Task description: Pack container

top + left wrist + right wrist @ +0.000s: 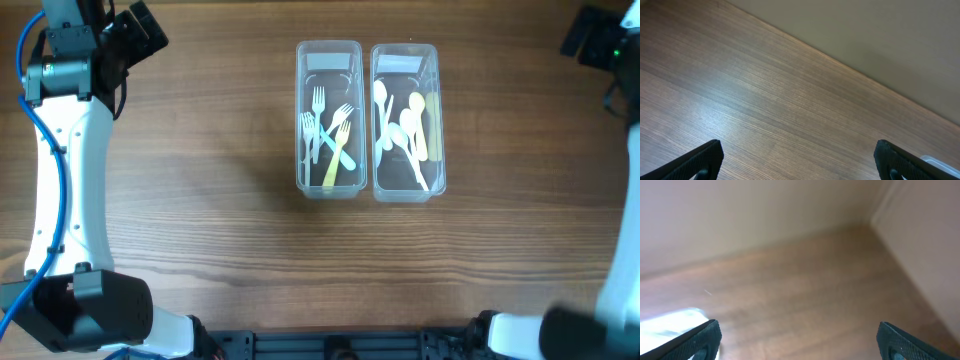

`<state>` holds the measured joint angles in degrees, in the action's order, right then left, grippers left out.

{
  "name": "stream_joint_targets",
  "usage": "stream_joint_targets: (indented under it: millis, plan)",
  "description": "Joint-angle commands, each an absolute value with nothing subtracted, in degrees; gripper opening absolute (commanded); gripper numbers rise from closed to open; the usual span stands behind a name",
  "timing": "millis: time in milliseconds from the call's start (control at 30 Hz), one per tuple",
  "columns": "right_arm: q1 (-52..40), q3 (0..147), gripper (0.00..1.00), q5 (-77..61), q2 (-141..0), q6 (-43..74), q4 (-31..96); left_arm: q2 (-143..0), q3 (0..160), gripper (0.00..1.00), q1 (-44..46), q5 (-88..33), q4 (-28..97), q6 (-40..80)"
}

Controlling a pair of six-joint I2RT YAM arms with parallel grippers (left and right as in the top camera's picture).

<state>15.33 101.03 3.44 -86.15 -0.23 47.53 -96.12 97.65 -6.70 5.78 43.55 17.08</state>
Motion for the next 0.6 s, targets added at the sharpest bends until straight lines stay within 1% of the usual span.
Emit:
stream_joint_targets:
  millis: [0,33,167,233,300,400,567]
  plan:
    - [12.21,101.60,1.00,3.18,-73.69,0.01,47.33,-96.40,97.78,1.00,-6.66,6.09,43.59,17.15]
    - [10.50,101.60,1.00,3.18,-69.36,-0.01,47.35,-96.40,97.78,1.00,-6.66,6.09,43.57,17.12]
    - [7.27,101.51,1.00,4.27,-61.36,-1.54,46.09,-96.40,97.78,1.00,-6.66,6.09,43.57,17.15]
    - [7.01,100.53,1.00,3.68,-58.15,-1.48,45.32,-96.40,97.78,1.00,-6.66,6.09,43.57,17.15]
    - [7.03,96.68,1.00,1.30,-53.17,-1.50,41.47,-96.40,97.78,1.00,-6.66,6.09,43.57,17.15]
    - [7.03,86.76,1.00,1.04,-45.69,-1.52,31.22,-96.40,97.78,1.00,-6.66,6.09,43.57,17.15]
    - [7.03,61.01,1.00,0.16,-31.27,-1.32,9.87,-96.40,97.78,1.00,-6.66,6.09,43.57,17.15]
